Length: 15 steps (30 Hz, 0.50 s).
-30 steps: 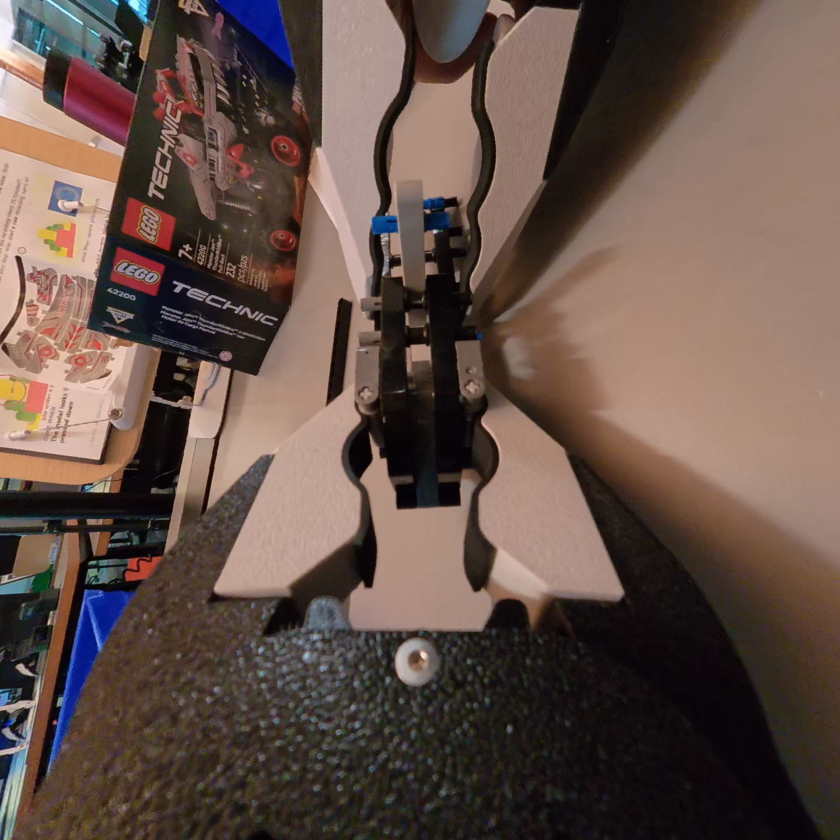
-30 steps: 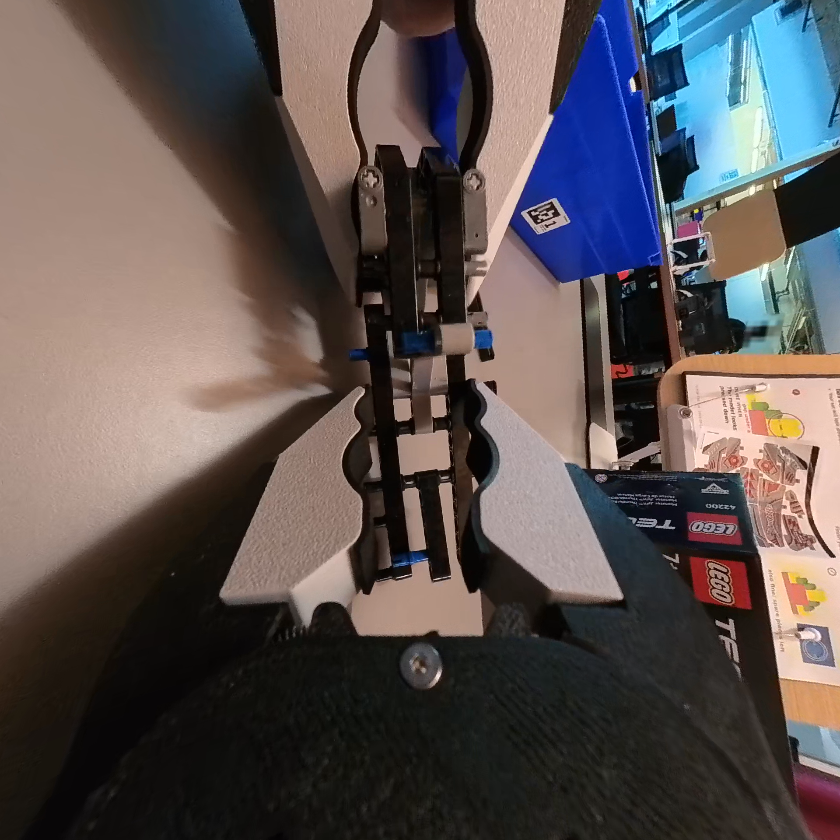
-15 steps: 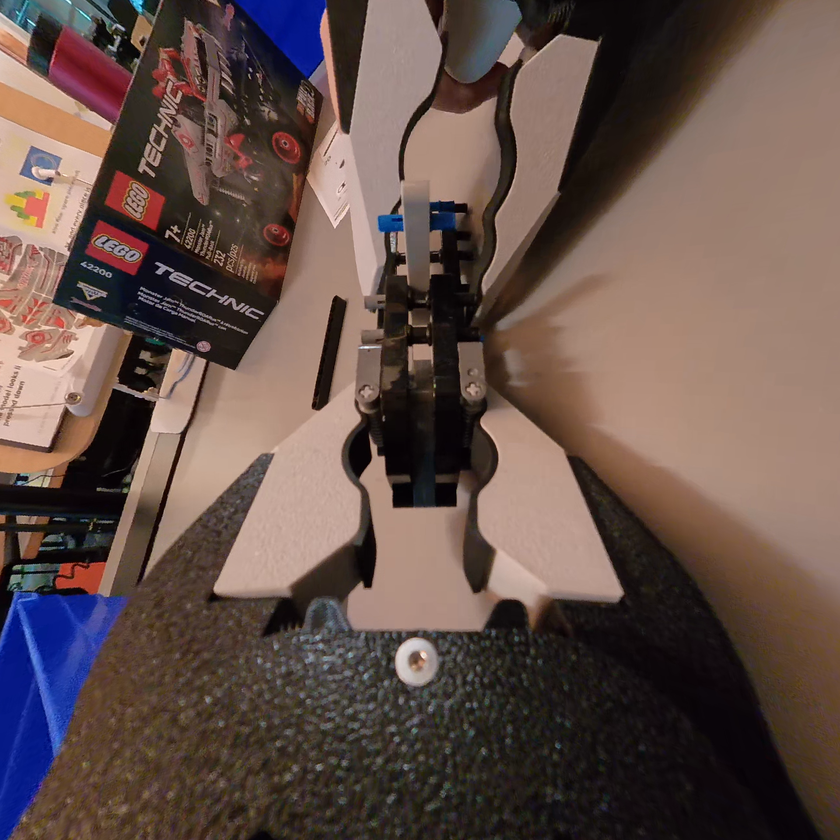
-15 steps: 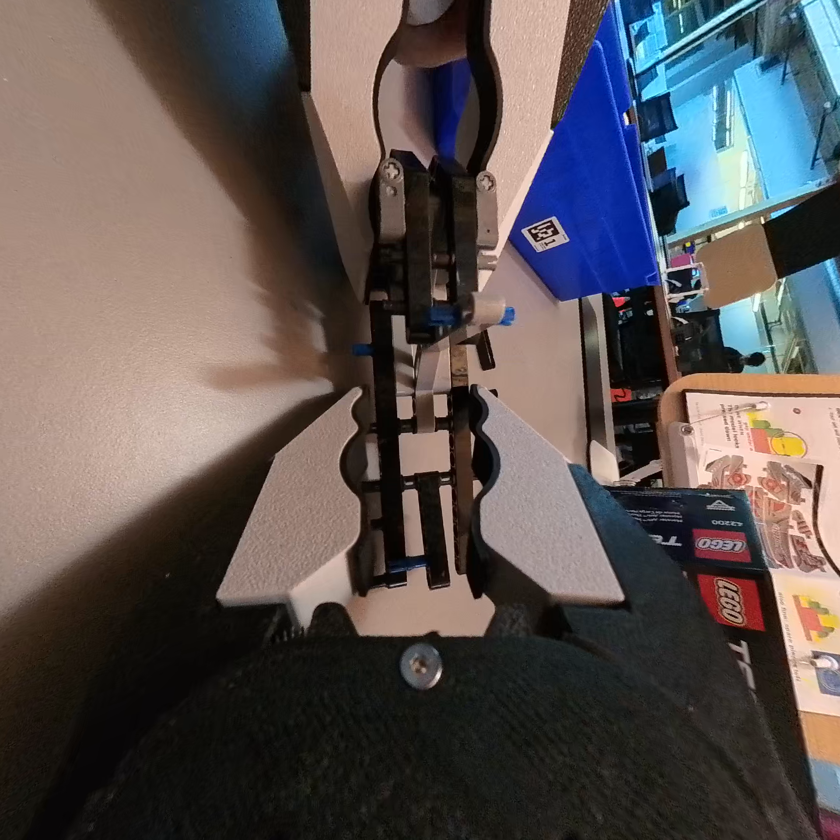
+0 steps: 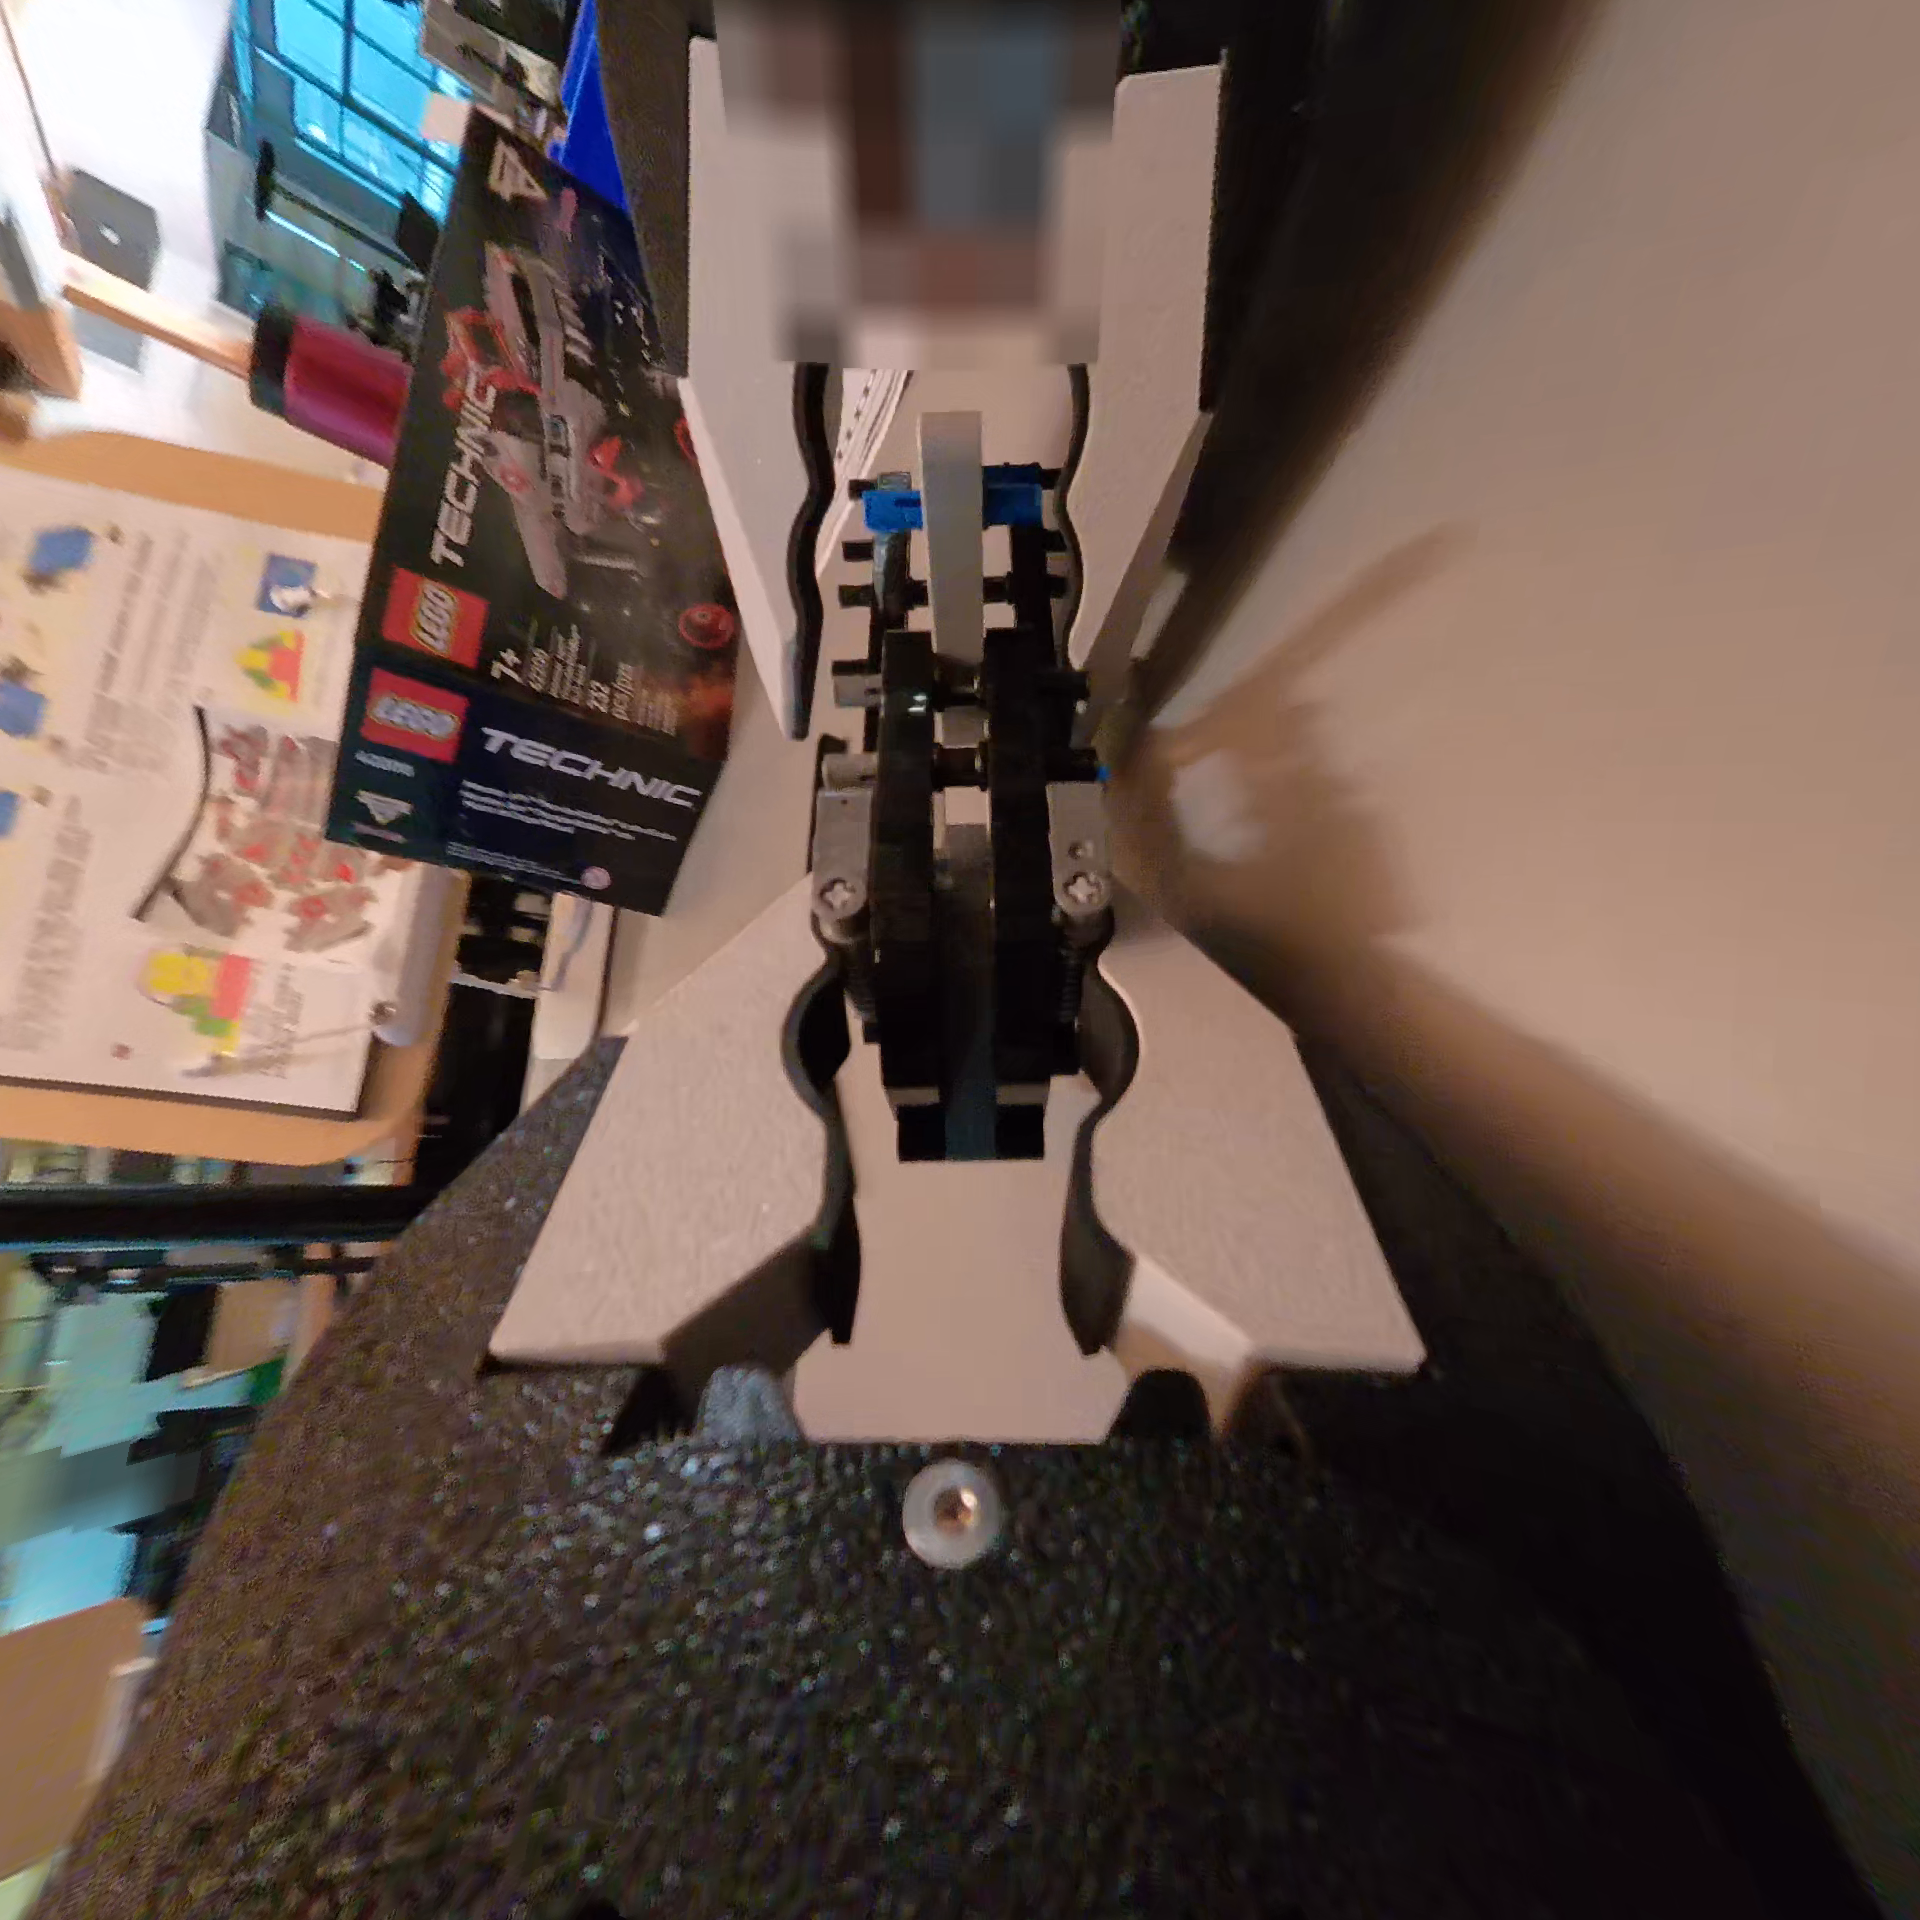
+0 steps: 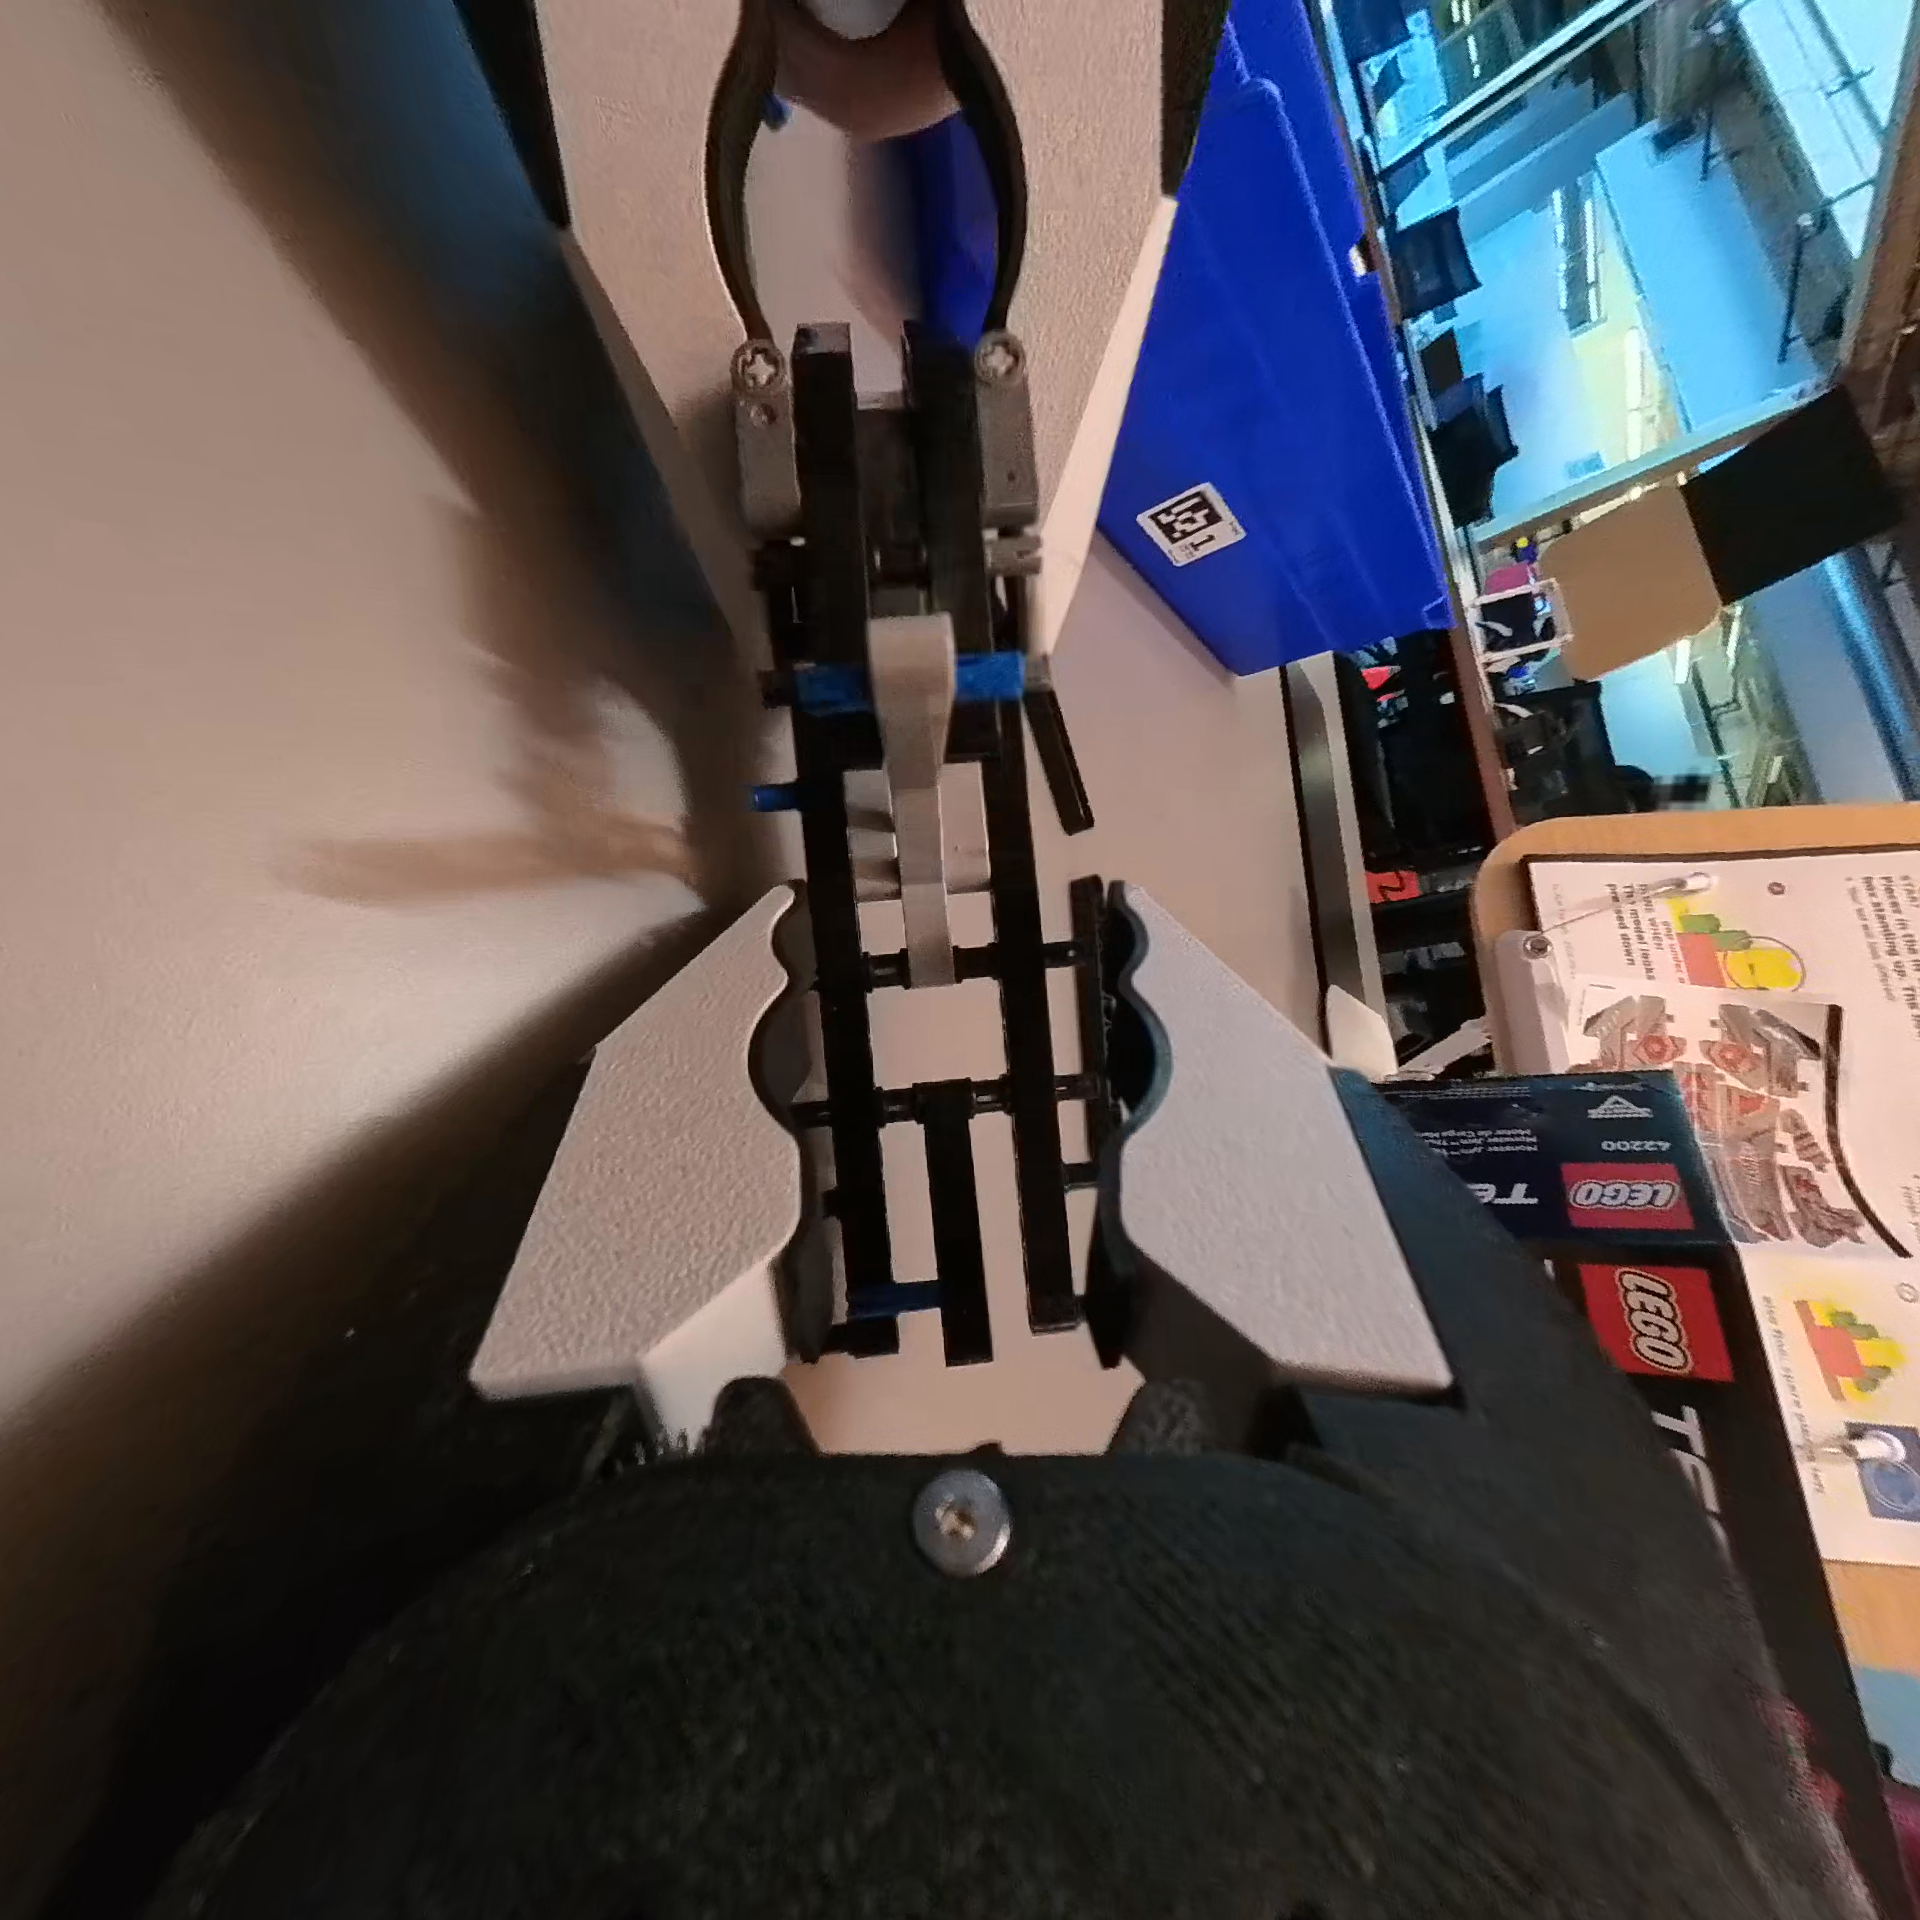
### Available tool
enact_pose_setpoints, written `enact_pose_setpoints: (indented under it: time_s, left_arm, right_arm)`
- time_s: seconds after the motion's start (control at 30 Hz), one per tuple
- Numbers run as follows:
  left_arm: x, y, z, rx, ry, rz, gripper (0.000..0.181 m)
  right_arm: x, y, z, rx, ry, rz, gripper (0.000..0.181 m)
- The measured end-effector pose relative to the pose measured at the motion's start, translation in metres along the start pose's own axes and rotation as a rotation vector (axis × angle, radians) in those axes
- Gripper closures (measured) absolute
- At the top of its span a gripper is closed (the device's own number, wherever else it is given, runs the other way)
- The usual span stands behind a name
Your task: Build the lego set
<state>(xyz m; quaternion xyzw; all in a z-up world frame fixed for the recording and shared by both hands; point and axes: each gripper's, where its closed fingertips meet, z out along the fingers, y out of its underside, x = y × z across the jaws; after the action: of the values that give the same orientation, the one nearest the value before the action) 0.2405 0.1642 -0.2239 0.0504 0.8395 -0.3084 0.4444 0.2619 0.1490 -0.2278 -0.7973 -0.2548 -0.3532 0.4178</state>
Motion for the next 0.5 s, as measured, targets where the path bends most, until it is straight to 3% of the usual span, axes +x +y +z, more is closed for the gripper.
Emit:
enact_pose_setpoints:
  time_s: [0.27,0.33,0.5]
  left_arm:
    - [-0.002,-0.004,-0.001,-0.013,-0.058,0.127,0.142]
    - [-0.003,-0.003,-0.002,-0.012,-0.067,0.141,0.142]
    - [-0.006,0.001,-0.006,-0.031,-0.128,0.239,0.142]
  right_arm:
    - [0.003,-0.002,-0.006,0.022,0.027,-0.096,0.125]
    - [0.007,-0.001,-0.016,0.043,0.023,-0.108,0.118]
    - [0.029,0.007,-0.059,0.188,-0.030,0.162,0.113]
